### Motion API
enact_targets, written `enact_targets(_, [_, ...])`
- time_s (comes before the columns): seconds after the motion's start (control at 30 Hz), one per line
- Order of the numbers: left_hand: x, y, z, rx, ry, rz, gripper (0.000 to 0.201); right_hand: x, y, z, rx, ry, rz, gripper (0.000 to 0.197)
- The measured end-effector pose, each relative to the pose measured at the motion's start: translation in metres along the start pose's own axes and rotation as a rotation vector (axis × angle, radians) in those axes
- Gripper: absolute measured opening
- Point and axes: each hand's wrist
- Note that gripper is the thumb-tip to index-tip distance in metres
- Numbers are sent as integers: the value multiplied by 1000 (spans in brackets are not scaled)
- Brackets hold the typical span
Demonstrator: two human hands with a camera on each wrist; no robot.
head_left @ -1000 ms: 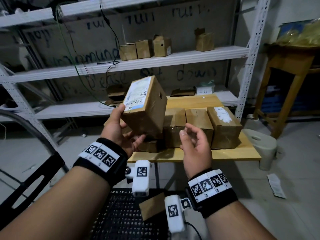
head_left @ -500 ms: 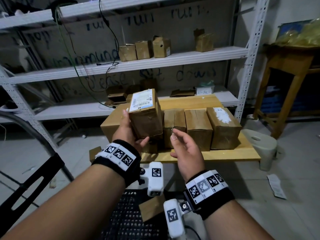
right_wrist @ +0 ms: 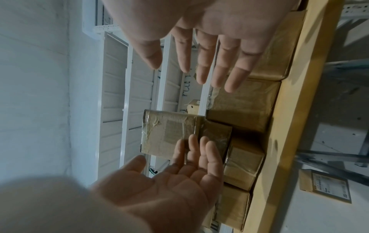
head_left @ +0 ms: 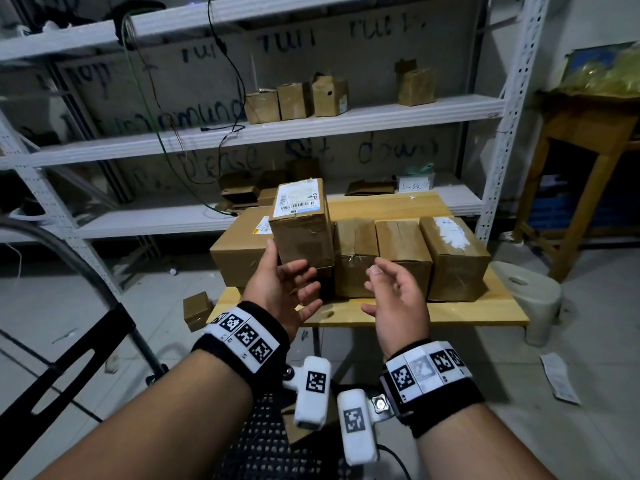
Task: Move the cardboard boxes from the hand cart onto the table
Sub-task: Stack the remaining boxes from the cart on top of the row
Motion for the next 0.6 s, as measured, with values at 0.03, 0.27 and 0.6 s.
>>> enact_targets(0.03, [1,-1,-2,3,-5,0,75,0,0,0,4,-3,-12,26])
enact_targets(0.27, [8,-5,-10,26,-15,-41,75,1,3,-8,25,6,-28,21])
enact_targets(0.6, [9,-16,-5,78,23,-39,72,8,14,-21,23,95,53,23])
Point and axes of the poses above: each hand's wrist, its own y-axis away from the middle knuckle, its own x-axis out of the palm, z = x × y, and after that the axes turned 15 degrees about -z, right-handed
